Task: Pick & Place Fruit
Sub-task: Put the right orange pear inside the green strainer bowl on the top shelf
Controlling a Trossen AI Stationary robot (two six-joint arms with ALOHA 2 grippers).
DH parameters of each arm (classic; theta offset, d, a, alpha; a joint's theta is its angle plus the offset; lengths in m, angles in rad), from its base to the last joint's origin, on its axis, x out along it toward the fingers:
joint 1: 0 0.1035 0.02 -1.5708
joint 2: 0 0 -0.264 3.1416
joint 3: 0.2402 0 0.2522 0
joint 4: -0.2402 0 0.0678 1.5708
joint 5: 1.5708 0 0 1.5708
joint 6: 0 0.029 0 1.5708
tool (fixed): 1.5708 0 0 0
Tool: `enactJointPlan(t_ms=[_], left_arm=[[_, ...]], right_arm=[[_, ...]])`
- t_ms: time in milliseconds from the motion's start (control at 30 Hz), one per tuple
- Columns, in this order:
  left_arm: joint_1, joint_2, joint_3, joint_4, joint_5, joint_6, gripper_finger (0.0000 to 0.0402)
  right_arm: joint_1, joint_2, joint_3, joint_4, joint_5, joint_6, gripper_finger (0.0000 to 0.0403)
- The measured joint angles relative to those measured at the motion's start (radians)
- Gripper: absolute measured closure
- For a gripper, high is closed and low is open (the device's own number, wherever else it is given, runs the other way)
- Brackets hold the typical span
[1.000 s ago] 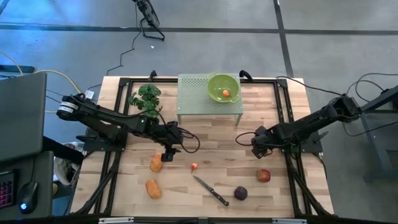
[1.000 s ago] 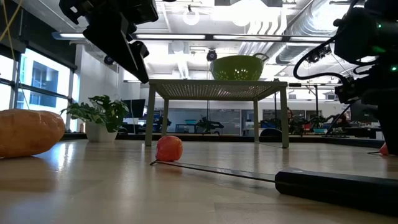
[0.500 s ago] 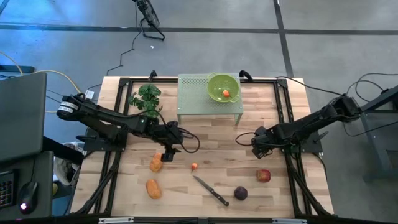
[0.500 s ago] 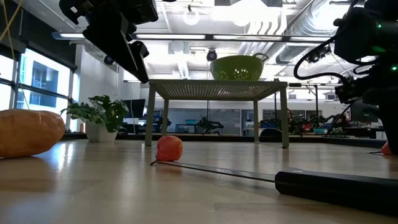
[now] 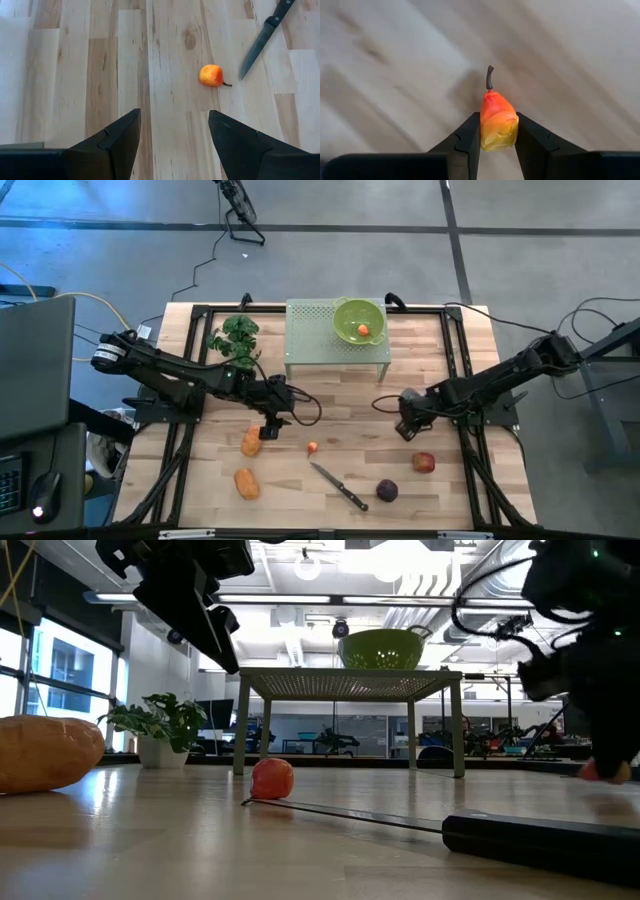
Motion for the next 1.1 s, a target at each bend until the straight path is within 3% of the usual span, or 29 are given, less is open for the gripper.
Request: enactJointPlan(t_ms=[700,1100], left_arm=[[0.000,0.000,0.000,0.000,0.010,0.001,0.0172],[0.000,0.000,0.000,0.000,0.011,0.000,0.0172]], right_arm=[[0.000,0.000,0.000,0.555,-0.044,-0.121,0.0308],[-0.028,0.000,0.000,0.807,0.011,-0.233,0.0308]])
